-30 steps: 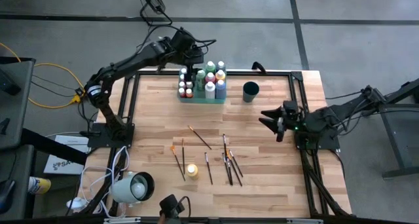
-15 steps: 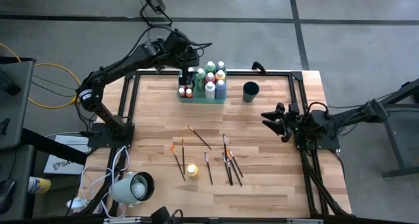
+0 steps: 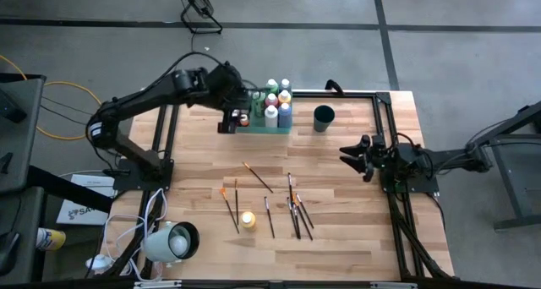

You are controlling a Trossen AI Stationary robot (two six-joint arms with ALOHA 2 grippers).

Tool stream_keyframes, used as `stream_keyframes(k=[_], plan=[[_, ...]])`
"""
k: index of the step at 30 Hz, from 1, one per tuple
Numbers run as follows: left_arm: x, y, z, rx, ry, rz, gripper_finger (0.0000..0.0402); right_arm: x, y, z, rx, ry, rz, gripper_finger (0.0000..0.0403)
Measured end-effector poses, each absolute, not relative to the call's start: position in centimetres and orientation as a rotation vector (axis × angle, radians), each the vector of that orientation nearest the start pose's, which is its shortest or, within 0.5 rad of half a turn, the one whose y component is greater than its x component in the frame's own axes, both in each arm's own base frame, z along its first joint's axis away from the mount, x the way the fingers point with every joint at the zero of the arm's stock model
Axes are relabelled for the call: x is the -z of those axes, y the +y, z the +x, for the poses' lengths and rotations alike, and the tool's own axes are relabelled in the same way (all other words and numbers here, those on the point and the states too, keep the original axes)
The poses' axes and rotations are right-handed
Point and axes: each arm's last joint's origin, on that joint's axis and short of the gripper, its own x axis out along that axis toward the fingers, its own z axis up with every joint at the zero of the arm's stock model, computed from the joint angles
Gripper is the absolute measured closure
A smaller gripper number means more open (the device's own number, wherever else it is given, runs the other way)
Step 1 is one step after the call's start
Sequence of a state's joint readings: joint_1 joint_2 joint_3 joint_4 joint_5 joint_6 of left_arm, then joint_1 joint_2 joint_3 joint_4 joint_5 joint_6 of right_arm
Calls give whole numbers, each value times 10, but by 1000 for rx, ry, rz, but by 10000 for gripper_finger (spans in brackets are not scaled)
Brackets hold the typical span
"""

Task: Pick & Place Paint Supplies
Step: Put the large yellow paint bottle into the green bin

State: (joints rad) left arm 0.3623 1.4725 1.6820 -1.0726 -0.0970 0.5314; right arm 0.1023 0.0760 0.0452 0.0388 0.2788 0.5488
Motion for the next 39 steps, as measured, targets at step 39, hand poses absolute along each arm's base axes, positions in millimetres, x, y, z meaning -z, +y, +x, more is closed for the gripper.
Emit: stream_keyframes(k=[39], plan=[[-342, -114, 300, 237, 993, 95, 121, -171, 1, 96, 54, 26, 524, 204]])
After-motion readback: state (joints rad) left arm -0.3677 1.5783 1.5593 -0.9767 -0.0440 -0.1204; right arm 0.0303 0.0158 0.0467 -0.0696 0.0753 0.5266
